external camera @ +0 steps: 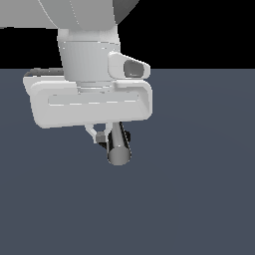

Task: Turn on the faucet by rotating a designated handle.

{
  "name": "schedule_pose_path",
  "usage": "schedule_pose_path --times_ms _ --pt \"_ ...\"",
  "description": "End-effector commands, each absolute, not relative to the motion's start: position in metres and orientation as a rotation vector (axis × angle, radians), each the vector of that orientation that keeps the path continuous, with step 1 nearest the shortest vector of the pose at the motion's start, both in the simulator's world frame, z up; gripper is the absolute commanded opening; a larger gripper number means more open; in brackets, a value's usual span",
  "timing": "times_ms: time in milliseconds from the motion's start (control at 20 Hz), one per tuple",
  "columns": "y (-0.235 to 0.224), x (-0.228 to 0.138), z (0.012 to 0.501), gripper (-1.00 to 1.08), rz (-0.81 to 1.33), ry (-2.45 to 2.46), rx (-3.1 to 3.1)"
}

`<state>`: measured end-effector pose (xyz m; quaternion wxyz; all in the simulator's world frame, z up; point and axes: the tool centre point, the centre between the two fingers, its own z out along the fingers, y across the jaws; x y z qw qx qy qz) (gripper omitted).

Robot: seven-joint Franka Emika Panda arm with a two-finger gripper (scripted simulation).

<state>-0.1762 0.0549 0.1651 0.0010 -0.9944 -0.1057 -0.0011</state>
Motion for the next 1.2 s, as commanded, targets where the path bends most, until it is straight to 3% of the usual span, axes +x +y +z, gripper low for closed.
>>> schedule_pose_path --times_ms 0,950,1150 --pt "0.059 -0.173 0.150 -1.00 -0.004 -0.351 -3.120" --pt "0.071 -0.163 0.113 -1.00 0.000 -0.400 -3.114" --pt "0.052 -0.156 0.113 -1.00 0.000 -0.400 -3.114"
